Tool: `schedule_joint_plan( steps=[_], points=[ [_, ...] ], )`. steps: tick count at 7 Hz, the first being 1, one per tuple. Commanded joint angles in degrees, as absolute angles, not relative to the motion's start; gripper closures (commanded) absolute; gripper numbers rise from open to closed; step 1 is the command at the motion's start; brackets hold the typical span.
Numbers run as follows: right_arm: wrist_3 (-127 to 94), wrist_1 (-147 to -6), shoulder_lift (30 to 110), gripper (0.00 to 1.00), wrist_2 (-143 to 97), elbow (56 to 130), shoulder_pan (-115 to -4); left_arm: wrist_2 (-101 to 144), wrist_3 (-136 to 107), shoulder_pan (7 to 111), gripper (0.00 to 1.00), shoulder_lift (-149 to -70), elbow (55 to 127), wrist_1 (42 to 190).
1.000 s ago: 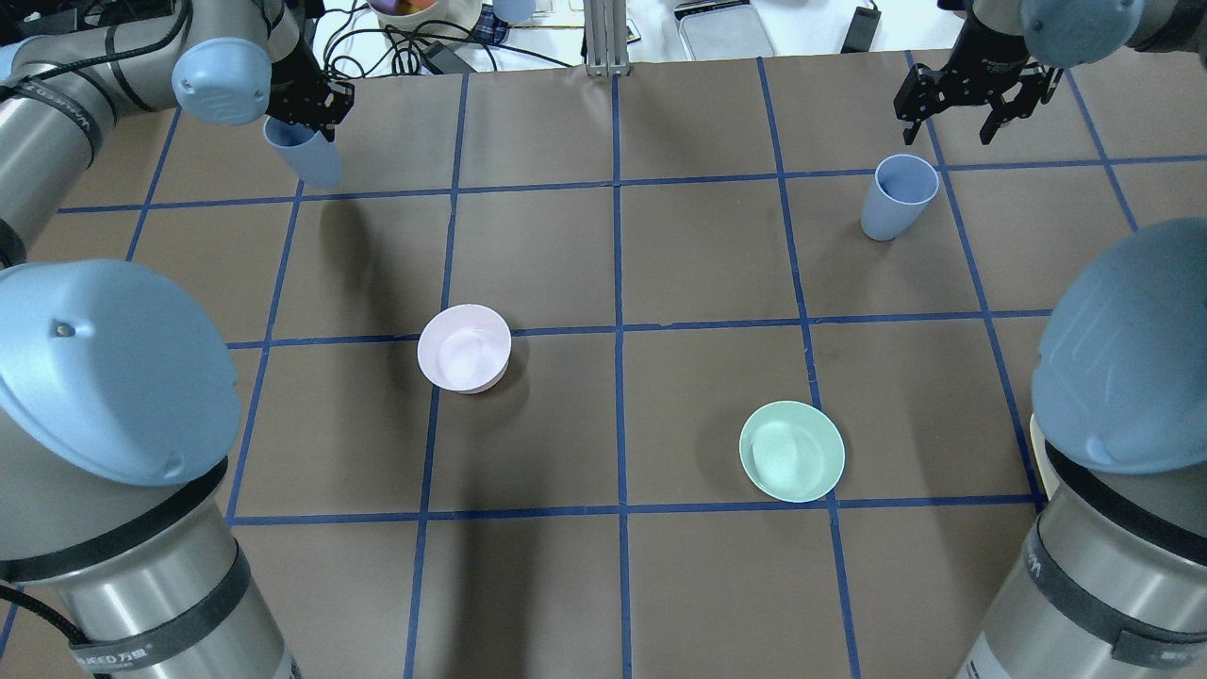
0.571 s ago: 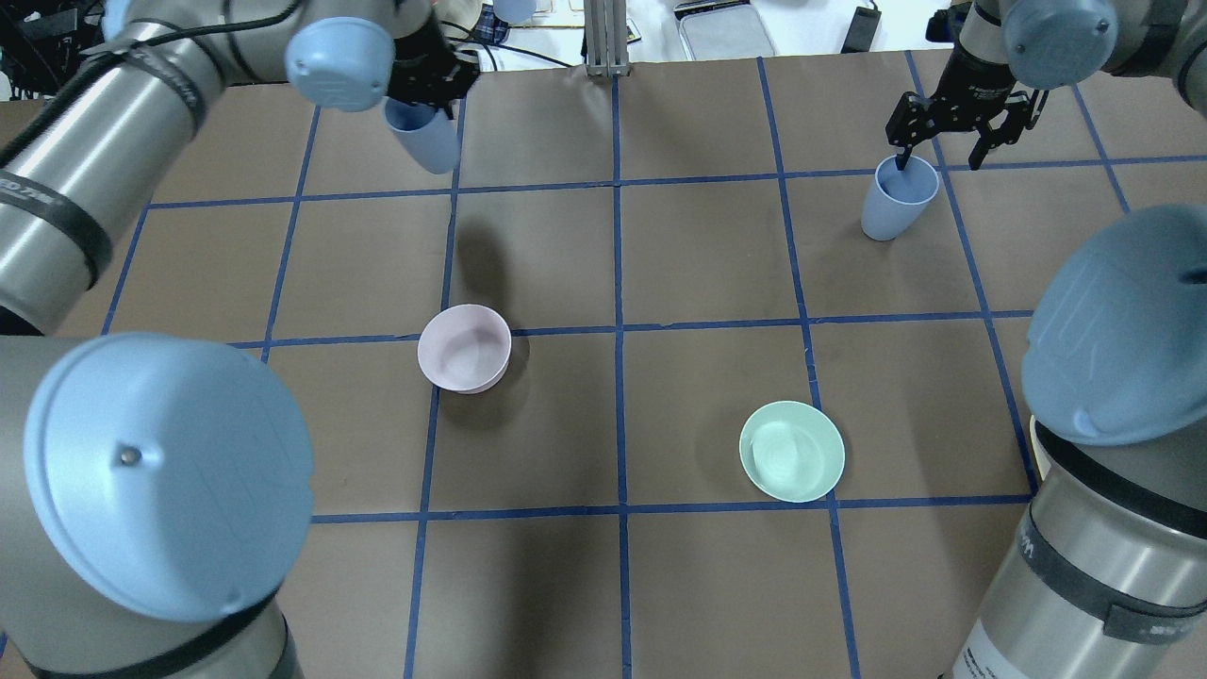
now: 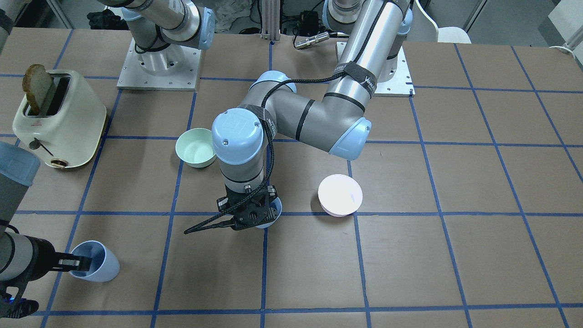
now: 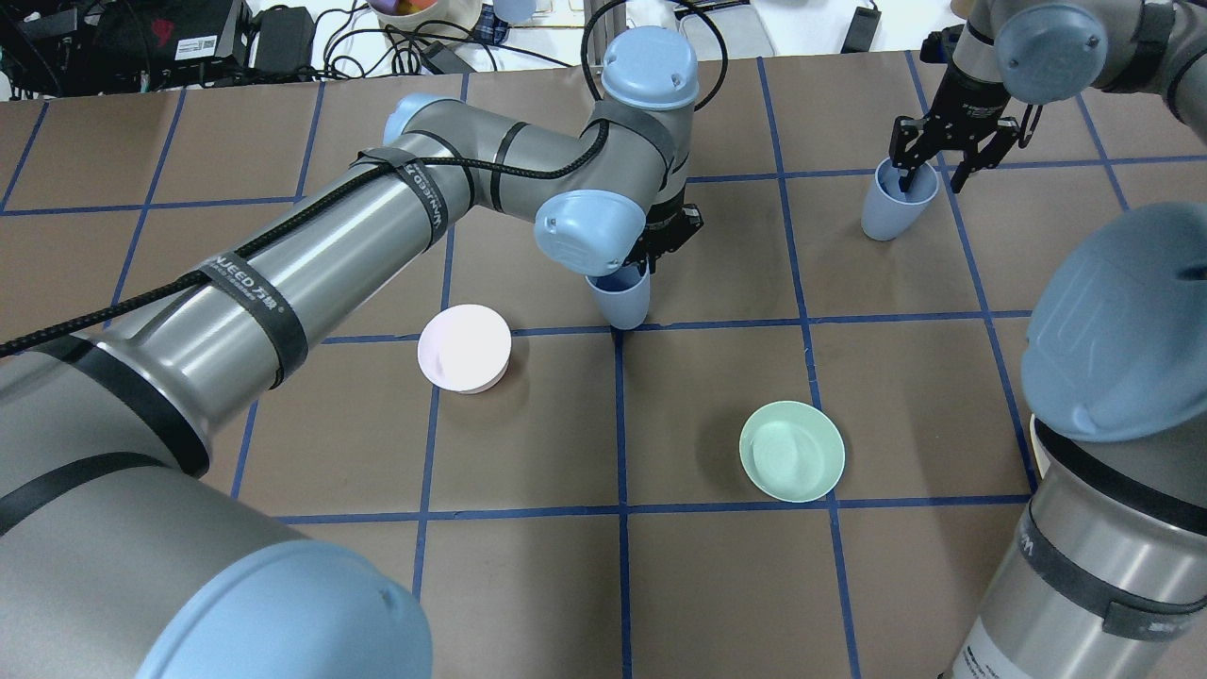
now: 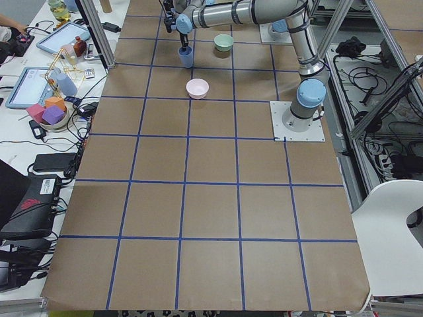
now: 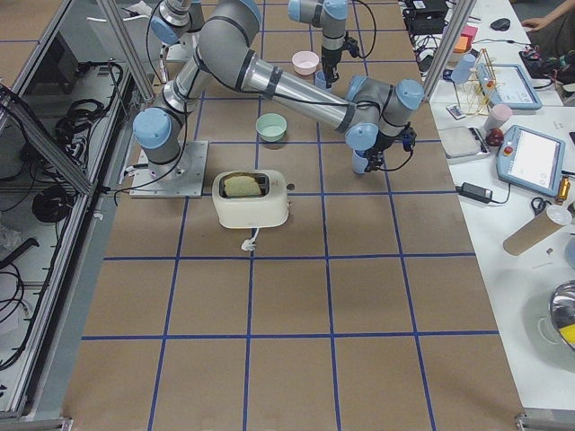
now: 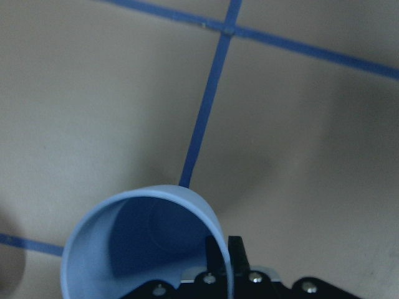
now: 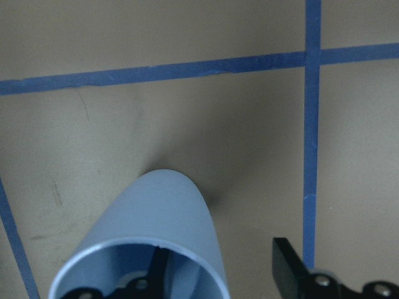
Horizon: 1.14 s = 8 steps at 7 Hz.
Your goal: Stack blue cups with both arms
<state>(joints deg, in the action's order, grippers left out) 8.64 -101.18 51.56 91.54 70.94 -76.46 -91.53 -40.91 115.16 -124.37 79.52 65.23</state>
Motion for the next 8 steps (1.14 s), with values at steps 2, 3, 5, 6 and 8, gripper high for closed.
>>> schedule_joint_plan(
  steps=[2,3,5,6,8],
  points=[
    [8.53,-98.37,52.38,1.0,91.06,69.7,-76.46,-94.28,-40.69,114.09,0.0,-121.23,78.24,65.74],
    [8.18,-96.52,53.43,1.0,90.71,69.18,-76.46,-98.05,-38.95,110.08,0.0,-117.72,75.0,68.61],
    [5.82,-90.12,57.72,1.0,87.74,67.77,-77.43,-96.07,-15.93,100.41,0.0,-110.17,71.9,81.4],
    [2.23,-86.61,60.53,1.0,85.28,67.85,-80.04,-94.32,-11.99,97.15,0.0,-105.52,72.16,87.22],
    [-11.79,-83.41,64.67,1.0,84.9,67.94,-90.82,-89.47,-12.13,93.36,0.0,-98.12,73.29,102.32]
  ],
)
